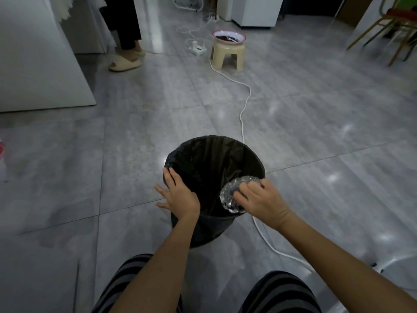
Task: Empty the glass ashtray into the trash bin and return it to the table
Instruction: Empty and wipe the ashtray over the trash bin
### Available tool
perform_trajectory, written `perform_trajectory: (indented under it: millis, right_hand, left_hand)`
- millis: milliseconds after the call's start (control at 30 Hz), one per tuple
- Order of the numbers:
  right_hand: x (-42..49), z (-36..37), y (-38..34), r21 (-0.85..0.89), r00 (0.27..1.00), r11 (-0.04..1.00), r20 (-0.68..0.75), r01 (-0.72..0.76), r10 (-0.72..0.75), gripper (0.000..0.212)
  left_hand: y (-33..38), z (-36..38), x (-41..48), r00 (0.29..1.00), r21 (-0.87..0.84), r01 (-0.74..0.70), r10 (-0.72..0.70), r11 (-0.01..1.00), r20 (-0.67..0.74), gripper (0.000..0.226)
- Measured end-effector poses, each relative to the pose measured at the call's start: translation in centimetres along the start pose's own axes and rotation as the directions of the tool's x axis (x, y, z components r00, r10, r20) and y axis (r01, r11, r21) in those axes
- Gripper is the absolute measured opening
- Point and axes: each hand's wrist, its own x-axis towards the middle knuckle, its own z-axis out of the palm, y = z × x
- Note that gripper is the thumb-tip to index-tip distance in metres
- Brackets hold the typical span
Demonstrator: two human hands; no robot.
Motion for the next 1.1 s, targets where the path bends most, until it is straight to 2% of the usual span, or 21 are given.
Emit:
perform_trajectory:
  millis: [100,167,233,333,400,533,600,667,700,733,767,800,833,867,900,933,1000,1033,1100]
  right_hand:
    - [0.3,0.0,-0.2,-0.004,0.99,0.991,-0.036,-0.134,0.134,0.031]
    - [-0.2,-0.1,-0.4,-0.007,0.999,0.999,-0.01,-0.051,0.051,0.032]
    - [-0.4,-0.1,0.0,0.005,0.998,0.999,0.021,0.052,-0.052,0.028]
    - [-0.2,0.0,0.4,0.026,1.0,1.0,-0.005,-0.007,0.007,0.028]
    - [-0.5,0.1,0.3,0.02,0.997,0.997,-0.021,-0.07,0.07,0.026]
    - [-1.6,0.1,0.3,0.012,0.995,0.998,0.081,0.057,-0.058,0.018]
    - [-0.9,0.0,0.7,0.031,0.996,0.999,0.091,-0.026,0.023,0.018]
    - [0.5,-0.3,0.8,0.091,0.954,0.953,0.111,-0.288,0.278,0.019]
    - [1.4,-0.4,0.9,0.17,0.89,0.875,0.154,-0.452,0.43,0.025]
    - [2.2,-0.5,1.1,0.266,0.794,0.748,0.223,-0.608,0.565,0.032]
    - [3.0,-0.6,1.5,0.37,0.673,0.565,0.331,-0.737,0.661,0.036]
    - [3.7,-0.5,2.0,0.47,0.536,0.316,0.466,-0.824,0.704,0.038]
    - [4.3,-0.5,2.5,0.534,0.406,0.027,0.608,-0.845,0.682,0.039]
    - [4.7,-0.4,2.9,0.548,0.315,-0.24,0.727,-0.801,0.61,0.04]
    - [4.9,-0.3,3.1,0.526,0.262,-0.428,0.802,-0.735,0.536,0.04]
    - [4.9,-0.3,3.1,0.481,0.222,-0.544,0.853,-0.687,0.473,0.039]
    - [4.5,0.1,2.5,0.368,0.156,-0.689,0.923,-0.625,0.351,0.037]
    - [4.4,0.3,2.1,0.32,0.136,-0.739,0.944,-0.592,0.3,0.036]
    - [4.0,0.5,1.2,0.292,0.162,-0.761,0.956,-0.579,0.243,0.034]
  left_hand:
    - [0.1,-0.6,0.5,0.998,0.053,0.012,-0.015,0.999,0.055,0.082]
    - [0.0,-0.8,0.6,0.996,0.078,-0.012,0.005,0.997,0.087,0.084]
    - [-0.3,-0.6,0.5,0.992,0.141,-0.082,0.067,0.987,0.107,0.098]
    - [-0.8,-0.6,0.5,0.985,0.249,-0.153,0.126,0.956,0.121,0.113]
    - [-0.9,-0.5,0.4,0.983,0.275,-0.176,0.152,0.945,0.107,0.112]
    - [-1.1,-0.3,0.1,0.981,0.299,-0.191,0.178,0.935,0.072,0.102]
    - [-1.1,-0.4,0.1,0.979,0.305,-0.203,0.19,0.93,0.072,0.096]
    - [-1.0,-0.6,0.1,0.97,0.274,-0.243,0.235,0.93,0.063,0.091]
    - [-1.0,-0.6,0.1,0.958,0.247,-0.286,0.284,0.926,0.044,0.089]
    - [-1.0,-0.7,0.1,0.935,0.211,-0.35,0.353,0.913,0.024,0.088]
    - [-1.1,-0.7,0.1,0.899,0.159,-0.436,0.438,0.886,0.023,0.088]
    - [-1.2,-0.7,0.2,0.849,0.085,-0.528,0.525,0.845,0.051,0.091]
    - [-1.2,-0.9,0.3,0.79,-0.01,-0.606,0.603,0.796,0.115,0.096]
    - [-1.1,-1.1,0.4,0.726,-0.096,-0.655,0.66,0.749,0.195,0.103]
    - [-0.9,-1.3,0.4,0.664,-0.147,-0.691,0.702,0.708,0.258,0.112]
    - [-0.6,-1.5,0.4,0.623,-0.17,-0.714,0.726,0.68,0.291,0.12]
    - [-0.3,-1.5,0.3,0.609,-0.208,-0.717,0.744,0.665,0.276,0.127]
    - [-0.2,-1.6,0.3,0.624,-0.249,-0.696,0.739,0.674,0.254,0.126]
    - [0.1,-2.2,-0.1,0.671,-0.329,-0.635,0.71,0.699,0.214,0.124]
